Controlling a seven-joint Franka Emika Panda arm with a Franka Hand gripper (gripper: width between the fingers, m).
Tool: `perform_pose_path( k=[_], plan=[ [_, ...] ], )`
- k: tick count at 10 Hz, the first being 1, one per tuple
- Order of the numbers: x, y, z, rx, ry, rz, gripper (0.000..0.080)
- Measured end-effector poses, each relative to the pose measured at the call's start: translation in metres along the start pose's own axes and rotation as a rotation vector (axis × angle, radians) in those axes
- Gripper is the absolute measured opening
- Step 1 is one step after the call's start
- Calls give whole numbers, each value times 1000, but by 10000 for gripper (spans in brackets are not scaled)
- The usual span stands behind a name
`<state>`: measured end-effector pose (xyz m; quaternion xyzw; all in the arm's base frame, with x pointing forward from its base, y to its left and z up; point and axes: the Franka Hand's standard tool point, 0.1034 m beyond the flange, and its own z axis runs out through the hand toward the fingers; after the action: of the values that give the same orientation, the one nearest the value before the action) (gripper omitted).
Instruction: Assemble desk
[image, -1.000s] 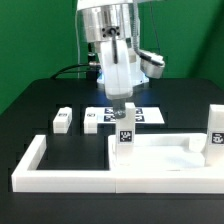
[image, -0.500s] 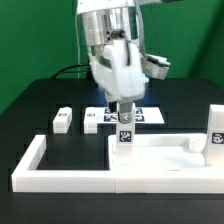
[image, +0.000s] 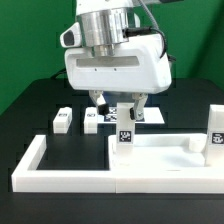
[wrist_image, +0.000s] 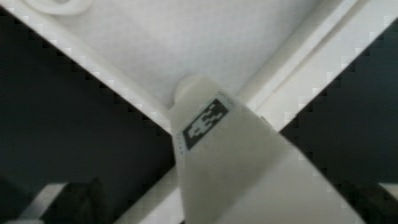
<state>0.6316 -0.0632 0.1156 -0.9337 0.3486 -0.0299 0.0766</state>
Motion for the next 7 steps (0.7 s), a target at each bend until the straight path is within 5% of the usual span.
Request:
perform_pose_path(
  k=[1, 2, 5, 6, 7],
  plan=[
    [-6, -9, -2, -32, -22, -194, 649],
    [-3, -33, -11, -33, -31, -354, 649],
    [-4, -31, -4, -30, -24, -378, 649],
    [-4, -31, -4, -31, -24, -367, 527],
    [-4, -31, -4, -31, -24, -317, 527]
  ],
)
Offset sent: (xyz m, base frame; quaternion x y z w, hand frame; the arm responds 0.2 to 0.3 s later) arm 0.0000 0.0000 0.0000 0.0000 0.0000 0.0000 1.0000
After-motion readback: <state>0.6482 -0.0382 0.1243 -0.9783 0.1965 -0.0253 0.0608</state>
